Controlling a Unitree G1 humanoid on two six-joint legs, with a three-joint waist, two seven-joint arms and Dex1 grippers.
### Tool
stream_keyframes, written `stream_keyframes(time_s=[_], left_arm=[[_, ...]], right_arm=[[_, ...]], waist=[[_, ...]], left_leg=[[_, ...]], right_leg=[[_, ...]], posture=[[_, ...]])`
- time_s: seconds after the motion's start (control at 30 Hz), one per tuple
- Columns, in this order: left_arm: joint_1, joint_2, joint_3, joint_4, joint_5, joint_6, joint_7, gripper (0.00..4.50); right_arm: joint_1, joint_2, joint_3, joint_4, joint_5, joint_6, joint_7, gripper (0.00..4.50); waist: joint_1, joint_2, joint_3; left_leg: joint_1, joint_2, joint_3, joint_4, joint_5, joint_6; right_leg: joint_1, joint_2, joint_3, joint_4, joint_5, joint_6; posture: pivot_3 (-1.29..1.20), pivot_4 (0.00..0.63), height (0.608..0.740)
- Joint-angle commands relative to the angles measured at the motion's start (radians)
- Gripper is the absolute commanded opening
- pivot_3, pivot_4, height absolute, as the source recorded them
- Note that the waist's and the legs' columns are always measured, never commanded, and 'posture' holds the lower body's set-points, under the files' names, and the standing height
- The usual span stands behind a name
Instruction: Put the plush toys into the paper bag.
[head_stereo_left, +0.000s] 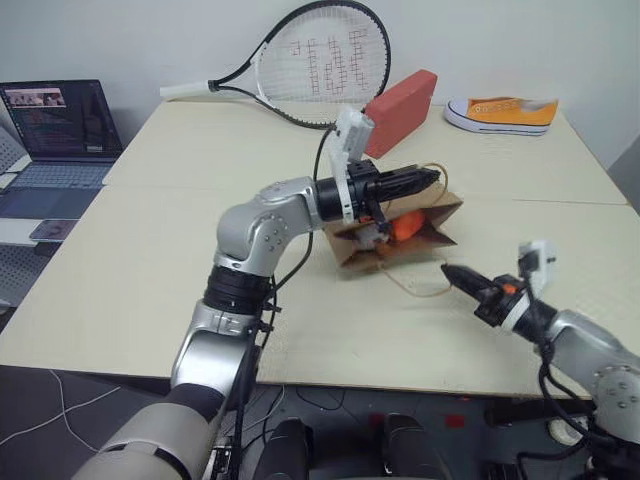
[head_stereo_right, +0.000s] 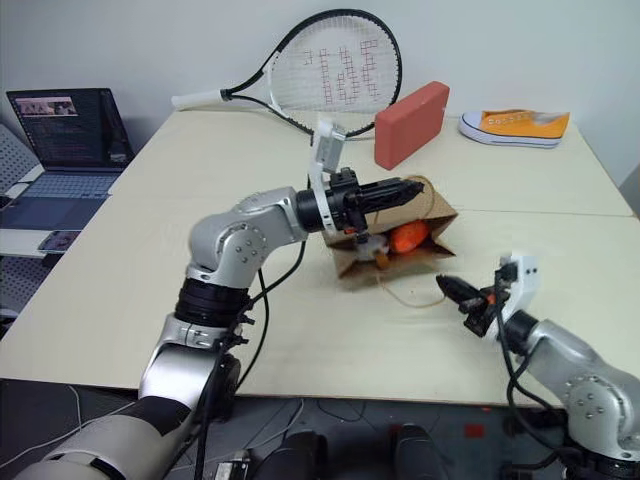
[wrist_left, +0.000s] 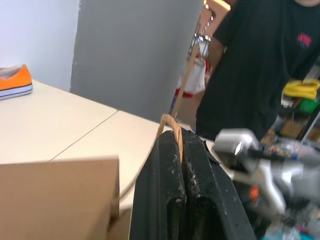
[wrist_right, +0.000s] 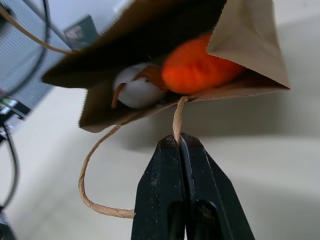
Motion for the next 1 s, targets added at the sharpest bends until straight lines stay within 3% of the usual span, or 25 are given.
stream_keyframes(time_s=[0.03, 0.13, 0.23, 0.4, 0.63, 1.0], left_arm=[[-0.077, 0.075, 0.0, -0.014, 0.029, -0.023, -0.079, 0.0], [-0.136, 0.122, -0.009, 0.03, 0.053, -0.042, -0.137, 0.0], [-0.193, 0.132, -0.017, 0.079, 0.07, -0.052, -0.182, 0.0], [-0.268, 0.097, -0.061, 0.206, 0.133, -0.101, -0.238, 0.0], [-0.324, 0.001, -0.043, 0.46, 0.219, -0.205, -0.205, 0.0], [-0.371, -0.05, 0.021, 0.57, 0.242, -0.274, -0.182, 0.0]], right_arm=[[-0.008, -0.113, -0.072, -0.033, 0.414, -0.023, -0.192, 0.01], [0.007, -0.252, -0.07, -0.032, 0.684, -0.11, -0.323, 0.01], [0.008, -0.358, -0.071, -0.016, 0.813, -0.184, -0.397, 0.01], [-0.034, -0.454, -0.06, 0.058, 0.823, -0.226, -0.439, 0.01], [-0.174, -0.48, 0.036, 0.141, 0.823, -0.256, -0.516, 0.01], [-0.278, -0.491, 0.098, 0.197, 0.787, -0.258, -0.519, 0.01]], waist=[[0.001, 0.0, 0.0], [0.004, 0.0, 0.0], [0.003, -0.001, 0.001], [0.002, -0.002, 0.001], [-0.001, -0.002, 0.001], [0.004, -0.002, 0.001]], left_leg=[[0.0, 0.0, 0.0, 0.0, 0.0, 0.0], [-0.001, 0.0, 0.0, 0.0, 0.0, 0.0], [-0.001, -0.001, 0.001, 0.0, 0.0, 0.0], [-0.001, 0.0, 0.001, 0.0, 0.0, 0.0], [-0.002, 0.0, 0.002, 0.0, 0.0, 0.001], [-0.005, 0.0, 0.001, 0.001, 0.0, 0.001]], right_leg=[[0.0, 0.0, 0.0, 0.0, 0.0, 0.0], [0.0, 0.0, 0.0, -0.001, 0.0, 0.0], [0.0, -0.001, 0.0, -0.002, 0.0, 0.0], [0.0, 0.0, 0.0, -0.002, 0.0, 0.0], [-0.001, 0.0, 0.001, -0.002, 0.0, 0.0], [-0.002, -0.001, 0.0, -0.003, 0.0, 0.0]], posture=[[0.0, 0.15, 0.74], [0.0, 0.15, 0.74], [0.0, 0.15, 0.74], [0.0, 0.15, 0.74], [0.0, 0.15, 0.74], [0.0, 0.15, 0.74]])
